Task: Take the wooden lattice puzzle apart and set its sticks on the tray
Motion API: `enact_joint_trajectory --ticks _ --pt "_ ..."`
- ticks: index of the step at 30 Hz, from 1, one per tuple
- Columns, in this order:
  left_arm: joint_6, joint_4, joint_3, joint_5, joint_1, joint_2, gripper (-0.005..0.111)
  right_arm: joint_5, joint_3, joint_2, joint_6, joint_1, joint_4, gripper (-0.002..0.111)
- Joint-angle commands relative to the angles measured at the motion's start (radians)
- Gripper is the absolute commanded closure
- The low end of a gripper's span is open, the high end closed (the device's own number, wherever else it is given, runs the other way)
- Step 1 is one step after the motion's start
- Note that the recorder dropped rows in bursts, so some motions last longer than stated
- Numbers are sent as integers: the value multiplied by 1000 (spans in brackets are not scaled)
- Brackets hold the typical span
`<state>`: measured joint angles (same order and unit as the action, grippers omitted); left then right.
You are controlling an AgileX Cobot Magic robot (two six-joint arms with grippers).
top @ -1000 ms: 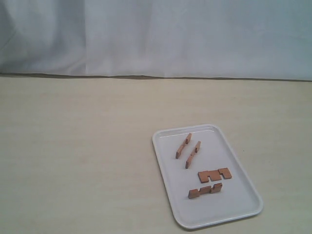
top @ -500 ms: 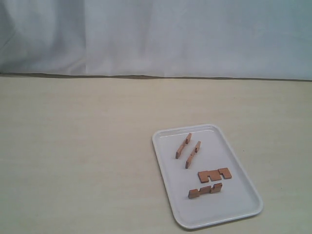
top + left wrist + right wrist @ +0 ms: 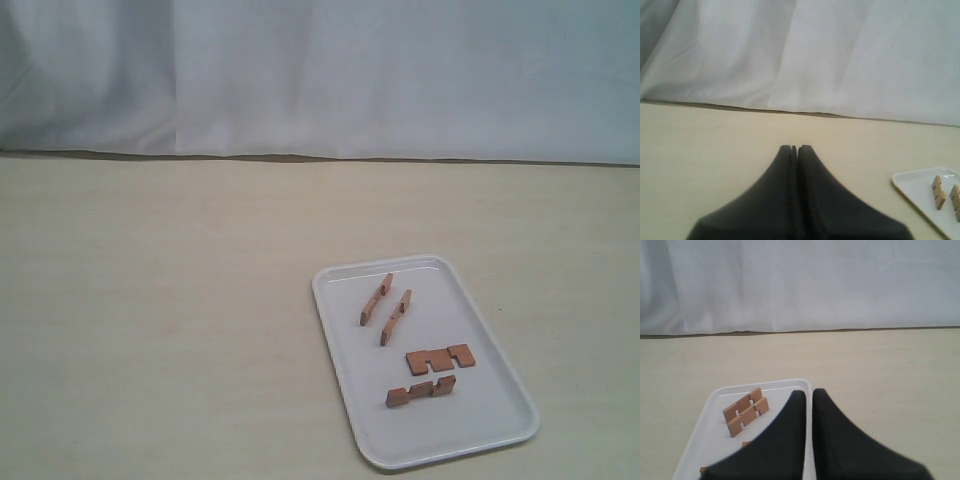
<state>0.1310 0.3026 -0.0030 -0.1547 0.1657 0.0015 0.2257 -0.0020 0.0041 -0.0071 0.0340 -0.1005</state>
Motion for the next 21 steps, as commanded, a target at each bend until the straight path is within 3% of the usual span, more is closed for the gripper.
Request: enact_joint_trajectory --ticks 1,10,14,21 --pt "0 -83 3 3 -1 -2 107 1 2 -4 -8 -1 8 104" --pt "-38 -114 3 -70 -1 -2 107 1 2 -4 -8 -1 8 104" --pt "-165 -241 3 -141 -1 -2 107 1 2 -4 -8 -1 8 104" --pt "-187 -240 3 -155 -1 -2 107 1 2 -4 -8 -1 8 104"
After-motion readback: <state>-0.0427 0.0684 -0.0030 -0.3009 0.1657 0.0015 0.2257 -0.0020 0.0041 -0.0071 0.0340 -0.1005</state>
